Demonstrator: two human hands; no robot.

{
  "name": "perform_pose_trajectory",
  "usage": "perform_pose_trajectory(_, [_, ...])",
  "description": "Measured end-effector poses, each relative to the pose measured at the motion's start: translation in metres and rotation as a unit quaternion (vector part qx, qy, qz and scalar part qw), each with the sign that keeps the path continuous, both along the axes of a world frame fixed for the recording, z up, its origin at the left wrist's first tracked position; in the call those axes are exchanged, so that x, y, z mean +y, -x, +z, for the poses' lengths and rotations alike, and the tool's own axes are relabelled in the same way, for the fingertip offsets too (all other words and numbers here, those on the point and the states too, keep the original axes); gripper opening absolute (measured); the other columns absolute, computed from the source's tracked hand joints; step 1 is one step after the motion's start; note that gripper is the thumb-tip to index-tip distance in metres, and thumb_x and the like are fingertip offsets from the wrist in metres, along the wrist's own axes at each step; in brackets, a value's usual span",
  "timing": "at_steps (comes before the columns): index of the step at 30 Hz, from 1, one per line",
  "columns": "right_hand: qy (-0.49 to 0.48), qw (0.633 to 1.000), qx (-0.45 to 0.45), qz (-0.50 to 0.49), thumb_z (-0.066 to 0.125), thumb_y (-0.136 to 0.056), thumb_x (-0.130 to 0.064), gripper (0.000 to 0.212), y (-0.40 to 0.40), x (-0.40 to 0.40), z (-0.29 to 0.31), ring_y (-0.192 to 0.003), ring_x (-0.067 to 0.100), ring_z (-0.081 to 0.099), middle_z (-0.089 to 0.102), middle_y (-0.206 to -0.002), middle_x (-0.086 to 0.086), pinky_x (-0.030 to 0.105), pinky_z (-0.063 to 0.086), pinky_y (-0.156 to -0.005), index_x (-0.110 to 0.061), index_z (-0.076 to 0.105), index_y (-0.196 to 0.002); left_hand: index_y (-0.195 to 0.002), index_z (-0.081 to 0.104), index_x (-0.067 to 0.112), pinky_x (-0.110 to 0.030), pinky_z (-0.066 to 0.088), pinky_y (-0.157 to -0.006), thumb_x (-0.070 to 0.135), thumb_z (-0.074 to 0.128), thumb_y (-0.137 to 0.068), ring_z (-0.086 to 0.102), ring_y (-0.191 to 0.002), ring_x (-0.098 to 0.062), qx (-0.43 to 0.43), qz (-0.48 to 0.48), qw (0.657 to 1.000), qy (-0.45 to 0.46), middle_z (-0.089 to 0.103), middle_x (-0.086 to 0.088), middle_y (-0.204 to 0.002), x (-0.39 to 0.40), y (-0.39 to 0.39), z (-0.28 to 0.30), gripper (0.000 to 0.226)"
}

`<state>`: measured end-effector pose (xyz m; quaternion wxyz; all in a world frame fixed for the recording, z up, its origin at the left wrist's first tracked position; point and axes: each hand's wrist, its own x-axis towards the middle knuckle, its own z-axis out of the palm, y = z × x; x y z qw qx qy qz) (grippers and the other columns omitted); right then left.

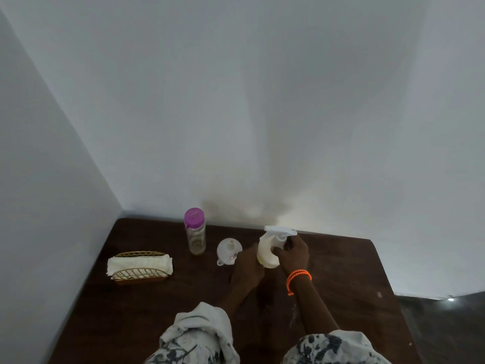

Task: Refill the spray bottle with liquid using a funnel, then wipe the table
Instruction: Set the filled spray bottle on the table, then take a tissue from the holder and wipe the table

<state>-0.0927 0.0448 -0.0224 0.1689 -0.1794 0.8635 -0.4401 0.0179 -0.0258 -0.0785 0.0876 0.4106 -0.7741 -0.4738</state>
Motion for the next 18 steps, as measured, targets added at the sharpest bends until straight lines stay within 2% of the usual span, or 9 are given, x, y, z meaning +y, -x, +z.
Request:
perform_pose_trajectory(2, [0.005,1.0,0.022,-0.012,0.088,-0.063,-0.003,0.045,-0.004,0.005,-0.002,-0.091,0.02,0.068,0.073,-0.095,0.002,0.034,0.054,-0.083,-0.01,0.072,-0.104,-0.138,0.06,0.004,-0.022,0.047,-0.1,0.009,0.068,-0.093,0.064,-0.122,-0.023,-0.002,0.01,1.0,0.014,0.069,-0.009,-0.131,-0.003,-0.015,0.017,0.046])
perform_pose_trajectory(4, [0.041,0.997,0.019,-0.058,0.091,-0.062,-0.001,0.056,-0.017,0.01,-0.009,-0.105,0.019,0.066,0.072,-0.112,0.005,0.034,0.052,-0.093,-0.008,0.07,-0.114,-0.137,0.064,0.009,-0.028,0.049,-0.107,0.013,0.069,-0.093,0.066,-0.12,-0.02,0.007,0.031,0.999,0.019,0.07,-0.007,-0.132,-0.011,-0.039,0.031,0.044])
perform_pose_trajectory(6, [0.094,0.985,-0.01,-0.143,0.09,-0.063,0.002,0.069,-0.038,0.011,-0.013,-0.12,0.026,0.063,0.067,-0.128,0.012,0.043,0.049,-0.106,-0.006,0.065,-0.126,-0.124,0.073,0.012,-0.034,0.056,-0.101,0.016,0.071,-0.089,0.071,-0.108,-0.017,0.027,0.059,0.997,0.036,0.075,-0.005,-0.12,-0.024,-0.064,0.04,0.035])
perform_pose_trajectory(7, [0.101,0.978,-0.023,-0.181,0.089,-0.066,0.0,0.068,-0.052,0.011,-0.013,-0.121,0.03,0.063,0.066,-0.129,0.015,0.043,0.048,-0.107,-0.004,0.063,-0.129,-0.118,0.076,0.013,-0.031,0.058,-0.096,0.016,0.071,-0.087,0.072,-0.102,-0.015,0.044,0.076,0.995,0.047,0.077,-0.004,-0.114,-0.032,-0.077,0.045,0.031])
perform_pose_trajectory(9, [0.093,0.963,-0.049,-0.247,0.084,-0.074,-0.003,0.055,-0.087,0.009,-0.011,-0.115,0.033,0.064,0.068,-0.123,0.017,0.032,0.045,-0.1,0.0,0.063,-0.125,-0.108,0.079,0.016,-0.017,0.055,-0.086,0.016,0.073,-0.085,0.072,-0.093,-0.006,0.069,0.112,0.99,0.059,0.079,0.001,-0.104,-0.048,-0.107,0.058,0.024])
perform_pose_trajectory(11, [0.088,0.947,-0.109,-0.29,0.08,-0.078,-0.008,0.045,-0.12,0.006,-0.017,-0.107,0.033,0.066,0.071,-0.113,0.016,0.034,0.047,-0.093,-0.002,0.065,-0.119,-0.1,0.081,0.02,-0.012,0.053,-0.078,0.021,0.078,-0.083,0.071,-0.082,0.0,0.087,0.129,0.984,0.08,0.08,0.007,-0.092,-0.063,-0.137,0.069,0.017])
perform_pose_trajectory(13, [0.063,0.952,-0.154,-0.258,0.078,-0.079,-0.012,0.037,-0.152,-0.002,-0.029,-0.103,0.033,0.067,0.072,-0.106,0.015,0.041,0.052,-0.095,-0.005,0.068,-0.114,-0.092,0.082,0.023,-0.014,0.053,-0.072,0.026,0.079,-0.083,0.07,-0.075,0.001,0.088,0.149,0.979,0.105,0.078,0.01,-0.082,-0.08,-0.173,0.074,0.01])
perform_pose_trajectory(15, [0.043,0.965,-0.17,-0.194,0.078,-0.081,-0.012,0.033,-0.181,-0.015,-0.036,-0.103,0.032,0.068,0.073,-0.107,0.015,0.046,0.053,-0.098,-0.006,0.07,-0.113,-0.092,0.081,0.022,-0.018,0.054,-0.075,0.022,0.078,-0.086,0.07,-0.077,-0.001,0.086,0.216,0.966,0.11,0.078,0.009,-0.083,-0.099,-0.21,0.074,0.006])
perform_pose_trajectory(18, [0.033,0.984,-0.166,-0.05,0.078,-0.084,-0.011,0.036,-0.222,-0.04,-0.035,-0.108,0.024,0.067,0.073,-0.114,0.008,0.041,0.052,-0.101,-0.013,0.071,-0.119,-0.099,0.08,0.02,-0.028,0.055,-0.084,0.022,0.075,-0.089,0.073,-0.09,-0.018,0.025,0.351,0.928,0.121,0.079,0.0,-0.095,-0.128,-0.266,0.068,0.012])
